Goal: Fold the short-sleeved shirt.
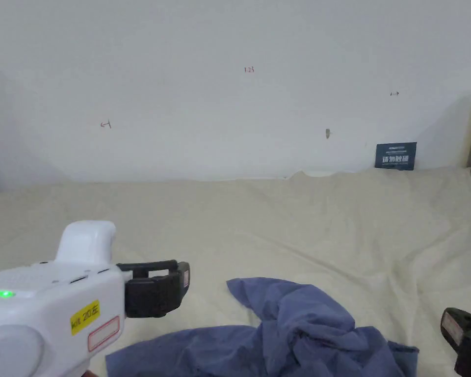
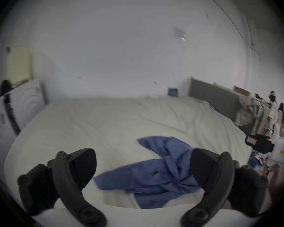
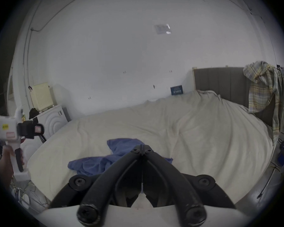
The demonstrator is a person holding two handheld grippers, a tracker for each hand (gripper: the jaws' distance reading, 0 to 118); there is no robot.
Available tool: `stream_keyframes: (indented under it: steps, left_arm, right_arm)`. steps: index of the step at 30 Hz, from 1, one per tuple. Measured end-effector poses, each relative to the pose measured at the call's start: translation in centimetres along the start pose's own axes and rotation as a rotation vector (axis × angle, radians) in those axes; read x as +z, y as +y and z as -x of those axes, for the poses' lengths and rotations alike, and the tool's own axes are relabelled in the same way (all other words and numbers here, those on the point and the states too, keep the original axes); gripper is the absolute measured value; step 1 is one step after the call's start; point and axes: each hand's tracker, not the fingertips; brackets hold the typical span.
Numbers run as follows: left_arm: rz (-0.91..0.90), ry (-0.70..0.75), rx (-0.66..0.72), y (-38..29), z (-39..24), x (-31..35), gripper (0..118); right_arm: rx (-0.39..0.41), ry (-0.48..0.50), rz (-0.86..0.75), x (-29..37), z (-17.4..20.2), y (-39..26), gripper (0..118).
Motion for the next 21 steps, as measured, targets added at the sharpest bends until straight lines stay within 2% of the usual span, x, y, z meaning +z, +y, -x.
stream_keyframes:
  steps: [1,2,3,4,5,8,12,18,21]
  left_arm:
    - [-0.049,0.031,0.001,-1.2,0.3,1.6,104]
    - [-0.103,0.057,-0.004,-2.3,0.5,3.0,90]
    - [-0.123,0.093,0.013,-3.3,0.5,3.8,68]
    - [-0.158,0.124,0.033,-4.5,0.6,4.9,25]
    - [-0.196,0.147,0.073,-5.8,0.6,5.8,0]
    - [-0.351,0.239,0.092,-9.6,0.3,7.6,0]
    - [-0.338,0.275,-0.014,-10.9,0.2,7.7,0]
    - [-0.338,0.280,0.037,-11.1,0.4,7.2,0]
    - [-0.307,0.318,0.005,-10.5,0.6,6.6,0]
  right_arm:
    - [0.006,-0.004,-0.037,0.2,0.4,-0.2,0]
    - [0.009,-0.006,-0.076,0.4,0.9,-0.4,0]
    - [0.009,-0.009,-0.103,0.6,1.2,-0.7,0]
    - [0.009,-0.012,-0.131,0.9,1.6,-1.0,0]
    - [0.006,-0.013,-0.158,1.1,2.0,-1.4,0]
    - [0.029,-0.011,-0.256,1.8,2.7,-2.8,0]
    - [0.113,-0.067,-0.290,2.6,3.2,-4.0,0]
    - [0.099,-0.074,-0.283,2.8,2.9,-4.1,0]
    - [0.096,-0.068,-0.262,2.7,2.8,-3.7,0]
